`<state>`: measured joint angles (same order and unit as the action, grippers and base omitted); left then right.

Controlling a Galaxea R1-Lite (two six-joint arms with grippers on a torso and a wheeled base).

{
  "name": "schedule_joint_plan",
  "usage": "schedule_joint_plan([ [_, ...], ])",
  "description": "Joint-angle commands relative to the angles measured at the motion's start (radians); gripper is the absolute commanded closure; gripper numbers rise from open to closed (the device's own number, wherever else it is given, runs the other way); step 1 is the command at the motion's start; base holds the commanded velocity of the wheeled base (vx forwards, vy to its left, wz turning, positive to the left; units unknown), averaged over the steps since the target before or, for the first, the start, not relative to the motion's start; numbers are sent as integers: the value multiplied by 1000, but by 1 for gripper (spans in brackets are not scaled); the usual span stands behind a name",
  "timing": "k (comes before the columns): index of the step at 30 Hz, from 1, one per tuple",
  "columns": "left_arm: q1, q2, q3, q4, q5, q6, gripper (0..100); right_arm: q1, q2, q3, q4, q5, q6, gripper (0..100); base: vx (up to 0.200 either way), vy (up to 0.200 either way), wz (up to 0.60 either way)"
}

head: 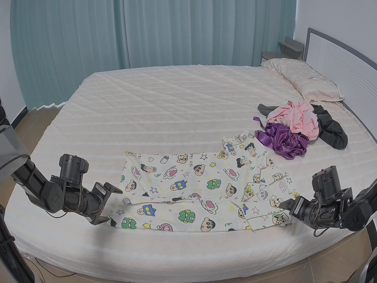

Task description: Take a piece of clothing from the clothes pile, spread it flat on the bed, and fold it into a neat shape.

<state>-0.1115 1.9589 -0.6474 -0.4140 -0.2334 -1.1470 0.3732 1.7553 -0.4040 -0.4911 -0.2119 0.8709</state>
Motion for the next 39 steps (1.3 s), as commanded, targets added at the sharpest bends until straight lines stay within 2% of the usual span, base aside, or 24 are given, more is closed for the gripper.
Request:
schedule_joint_plan([
  [1, 0, 1, 0, 0, 0, 0, 0, 7, -54, 11, 2, 0, -6, 0, 0, 0, 0],
  [6, 0, 1, 0, 0, 0, 0, 0, 18, -23, -16, -3, 12, -4, 0, 0, 0, 0],
  [11, 0, 0, 0, -3, 0, 0, 0, 75, 107, -114, -9, 16, 5, 0, 0, 0, 0],
  [15, -4, -3, 9, -3, 2, 0, 0, 124, 131, -183, -12, 16, 5, 0, 0, 0, 0],
  [16, -5, -6, 20, -11, 0, 1, 0, 170, 156, -223, -11, 19, 4, 0, 0, 0, 0],
  [18, -5, -6, 23, -25, 2, 1, 0, 194, 207, -271, -12, 19, 5, 0, 0, 0, 0],
  [23, -5, -6, 31, -35, 2, 0, 0, 216, 339, -380, -14, 19, 10, 0, 0, 0, 0],
  [28, -5, -8, 43, -65, 3, 0, 0, 231, 418, -475, -12, 32, 85, 0, 0, 0, 0],
  [39, -5, -6, 43, -71, 3, 0, 0, 245, 452, -510, -12, 46, 89, 0, 0, 0, 0],
])
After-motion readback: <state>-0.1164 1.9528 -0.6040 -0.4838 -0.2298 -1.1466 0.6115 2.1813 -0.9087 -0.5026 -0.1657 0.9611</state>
